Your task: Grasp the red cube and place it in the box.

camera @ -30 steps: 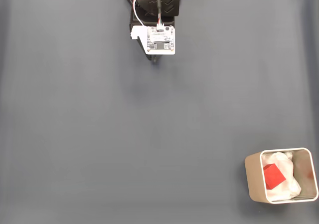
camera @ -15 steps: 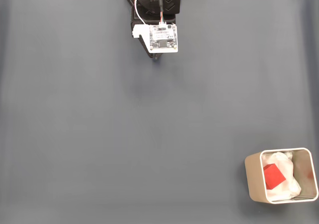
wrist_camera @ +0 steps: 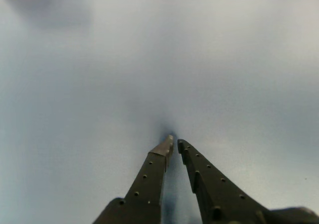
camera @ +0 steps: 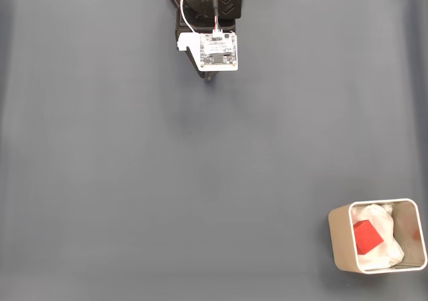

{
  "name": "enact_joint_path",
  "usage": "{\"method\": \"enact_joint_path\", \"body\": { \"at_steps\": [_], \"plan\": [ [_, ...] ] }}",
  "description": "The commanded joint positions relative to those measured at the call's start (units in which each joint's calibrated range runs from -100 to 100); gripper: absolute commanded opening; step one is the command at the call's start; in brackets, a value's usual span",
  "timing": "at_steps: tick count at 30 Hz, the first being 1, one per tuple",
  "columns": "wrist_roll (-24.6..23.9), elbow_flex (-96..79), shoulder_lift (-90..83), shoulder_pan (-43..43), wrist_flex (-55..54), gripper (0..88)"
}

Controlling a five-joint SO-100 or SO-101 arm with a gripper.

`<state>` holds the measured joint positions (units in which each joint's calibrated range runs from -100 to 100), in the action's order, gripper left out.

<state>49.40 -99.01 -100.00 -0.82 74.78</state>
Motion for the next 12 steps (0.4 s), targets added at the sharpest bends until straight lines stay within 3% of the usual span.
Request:
{"method": "enact_joint_path", "body": {
  "at_steps": [1, 12],
  "plan": [
    [-0.3, -0.8, 0.1, 0.0, 1.1, 0.2],
    [-0.3, -0.8, 0.1, 2.5, 1.1, 0.2]
  ]
}}
